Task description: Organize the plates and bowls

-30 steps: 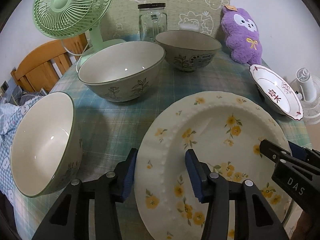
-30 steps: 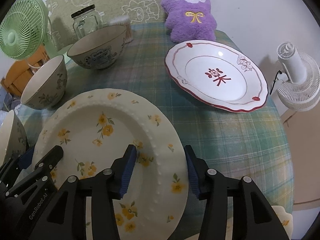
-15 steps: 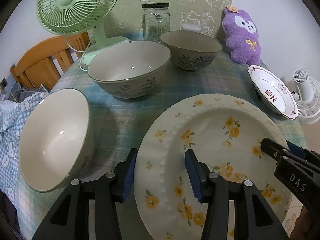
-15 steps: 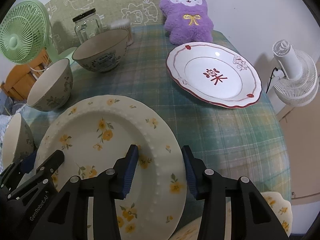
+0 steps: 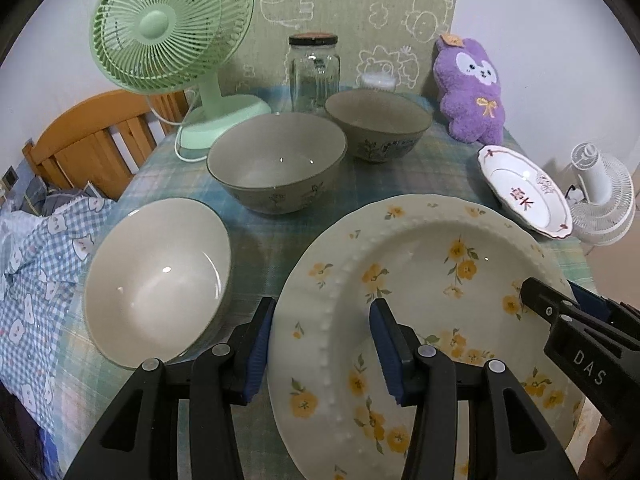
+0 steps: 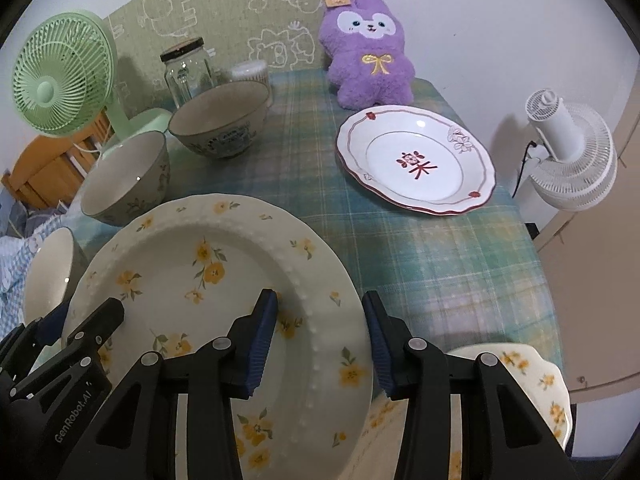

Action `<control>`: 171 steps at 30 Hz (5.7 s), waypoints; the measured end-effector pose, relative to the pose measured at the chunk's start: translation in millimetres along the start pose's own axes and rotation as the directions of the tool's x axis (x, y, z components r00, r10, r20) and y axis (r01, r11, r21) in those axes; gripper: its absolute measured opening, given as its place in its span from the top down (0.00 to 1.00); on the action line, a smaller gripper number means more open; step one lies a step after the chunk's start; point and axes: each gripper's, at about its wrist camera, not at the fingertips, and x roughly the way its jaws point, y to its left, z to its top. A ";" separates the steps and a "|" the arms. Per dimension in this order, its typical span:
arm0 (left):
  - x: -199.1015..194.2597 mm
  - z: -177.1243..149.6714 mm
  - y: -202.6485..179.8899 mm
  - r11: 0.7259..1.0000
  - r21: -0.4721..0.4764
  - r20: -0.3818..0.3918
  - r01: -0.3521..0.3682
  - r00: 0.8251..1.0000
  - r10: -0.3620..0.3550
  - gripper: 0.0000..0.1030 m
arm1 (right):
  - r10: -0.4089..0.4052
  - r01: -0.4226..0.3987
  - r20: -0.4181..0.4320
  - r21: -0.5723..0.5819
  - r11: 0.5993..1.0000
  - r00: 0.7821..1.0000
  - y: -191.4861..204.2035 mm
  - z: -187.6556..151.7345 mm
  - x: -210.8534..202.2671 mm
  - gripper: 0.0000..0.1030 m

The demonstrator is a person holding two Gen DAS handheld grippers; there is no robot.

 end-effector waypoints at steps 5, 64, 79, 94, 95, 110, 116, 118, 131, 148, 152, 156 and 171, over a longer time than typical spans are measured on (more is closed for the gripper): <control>-17.3 -2.4 4.2 1.000 0.009 0.008 0.018 1.000 -0.018 0.53 | -0.012 0.011 0.014 0.011 1.000 1.000 3.4 -3.3 -18.5 0.54; -46.5 -87.3 -143.7 0.998 0.018 -0.056 0.057 0.997 -0.056 0.53 | -0.086 0.089 -0.049 0.061 0.994 0.995 -156.5 -93.7 -62.4 0.54; -37.7 -99.1 -175.5 0.998 0.016 -0.065 0.053 0.997 -0.052 0.53 | -0.097 0.100 -0.064 0.056 0.993 0.993 -185.5 -98.8 -50.2 0.54; -32.2 -109.5 -190.5 0.997 0.078 -0.037 -0.004 0.999 0.007 0.53 | -0.060 0.064 -0.052 0.096 0.993 0.997 -197.2 -106.6 -43.2 0.54; -32.1 -110.0 -191.2 0.997 0.081 -0.034 -0.007 0.999 0.010 0.53 | -0.057 0.062 -0.051 0.098 0.993 0.997 -197.7 -107.6 -43.0 0.54; -29.6 -114.7 -201.5 0.991 0.128 -0.005 -0.047 0.999 0.049 0.43 | -0.044 0.047 -0.034 0.101 0.994 0.998 -200.9 -112.2 -40.3 0.52; -42.0 -115.2 -215.3 0.969 0.197 0.101 -0.148 0.986 0.130 0.23 | -0.049 0.052 -0.035 0.075 0.996 0.998 -193.2 -111.8 -39.8 0.50; -39.6 -113.5 -216.5 0.972 0.197 0.084 -0.130 0.990 0.116 0.23 | -0.039 0.043 -0.040 0.091 0.995 0.998 -195.0 -111.1 -38.3 0.50; -22.6 -104.6 -197.6 0.990 0.102 -0.004 -0.098 0.995 0.099 0.23 | -0.032 0.037 -0.061 0.081 0.996 0.998 -184.9 -102.8 -28.8 0.43; -31.0 -96.4 -181.4 0.997 0.050 -0.045 -0.052 0.997 0.054 0.23 | -0.093 0.094 -0.040 0.022 0.995 0.995 -172.3 -93.0 -46.1 0.31; -45.8 -91.5 -177.6 0.998 0.041 -0.025 -0.044 0.999 0.045 0.23 | -0.089 0.089 -0.016 0.017 0.996 0.996 -169.6 -88.1 -61.8 0.31; -64.1 -83.4 -171.5 0.999 0.038 -0.001 -0.027 1.000 0.028 0.23 | -0.078 0.078 0.010 0.018 0.997 0.997 -164.3 -81.7 -80.6 0.31; -120.8 -48.3 -139.3 0.997 0.063 0.098 0.033 0.994 -0.039 0.22 | -0.098 0.092 0.114 0.053 0.994 0.989 -132.6 -59.4 -147.9 0.31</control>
